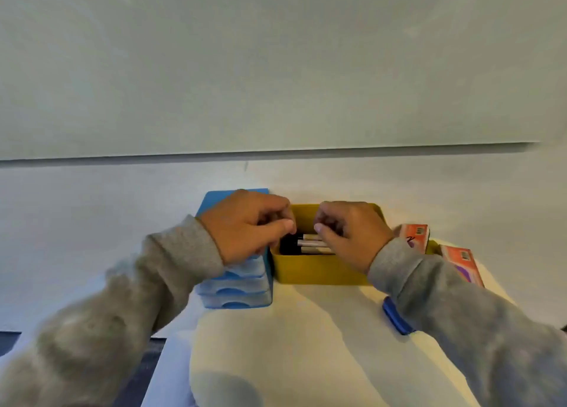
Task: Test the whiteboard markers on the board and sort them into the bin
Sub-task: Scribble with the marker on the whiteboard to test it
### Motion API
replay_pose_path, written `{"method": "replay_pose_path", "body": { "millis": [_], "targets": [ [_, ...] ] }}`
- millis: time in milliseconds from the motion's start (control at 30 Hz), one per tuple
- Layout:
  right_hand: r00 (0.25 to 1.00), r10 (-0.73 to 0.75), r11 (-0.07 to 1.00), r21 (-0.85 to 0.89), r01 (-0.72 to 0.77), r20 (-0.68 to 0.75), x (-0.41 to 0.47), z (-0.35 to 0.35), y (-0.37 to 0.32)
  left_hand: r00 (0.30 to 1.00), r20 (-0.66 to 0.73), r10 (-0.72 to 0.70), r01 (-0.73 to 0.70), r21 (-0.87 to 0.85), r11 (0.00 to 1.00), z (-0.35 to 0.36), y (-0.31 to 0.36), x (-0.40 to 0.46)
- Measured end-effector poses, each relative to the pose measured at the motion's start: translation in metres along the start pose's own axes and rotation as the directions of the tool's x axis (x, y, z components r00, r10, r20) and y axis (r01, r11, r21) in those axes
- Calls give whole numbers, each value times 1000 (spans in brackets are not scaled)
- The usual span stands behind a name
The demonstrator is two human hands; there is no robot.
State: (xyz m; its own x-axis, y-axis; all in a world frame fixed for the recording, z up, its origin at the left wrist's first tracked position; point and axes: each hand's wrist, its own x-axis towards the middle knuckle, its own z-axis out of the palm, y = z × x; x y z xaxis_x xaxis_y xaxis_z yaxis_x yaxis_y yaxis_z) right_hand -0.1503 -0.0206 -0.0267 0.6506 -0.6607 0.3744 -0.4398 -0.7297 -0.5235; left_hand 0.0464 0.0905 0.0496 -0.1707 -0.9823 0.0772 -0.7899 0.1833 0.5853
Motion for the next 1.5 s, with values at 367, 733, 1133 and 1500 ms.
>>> {"method": "replay_pose_path", "body": {
  "millis": [367, 733, 1133, 1500],
  "targets": [
    [769, 420, 848, -511, -141, 483, 48, 29, 62, 1000, -4, 8, -6, 358, 934, 49, -39, 82],
    [783, 389, 849, -519, -100, 485, 57, 14, 62, 1000, 17, -1, -5, 314, 950, 50, -41, 88],
    [934, 228, 972, -114, -204, 274, 39, -78, 49, 1000, 14, 27, -30, 445, 895, 39, -35, 97],
    [934, 357, 535, 818, -211, 8, 17, -82, 22, 993, -44, 106, -86, 324, 942, 41, -5, 83]
  ]
}}
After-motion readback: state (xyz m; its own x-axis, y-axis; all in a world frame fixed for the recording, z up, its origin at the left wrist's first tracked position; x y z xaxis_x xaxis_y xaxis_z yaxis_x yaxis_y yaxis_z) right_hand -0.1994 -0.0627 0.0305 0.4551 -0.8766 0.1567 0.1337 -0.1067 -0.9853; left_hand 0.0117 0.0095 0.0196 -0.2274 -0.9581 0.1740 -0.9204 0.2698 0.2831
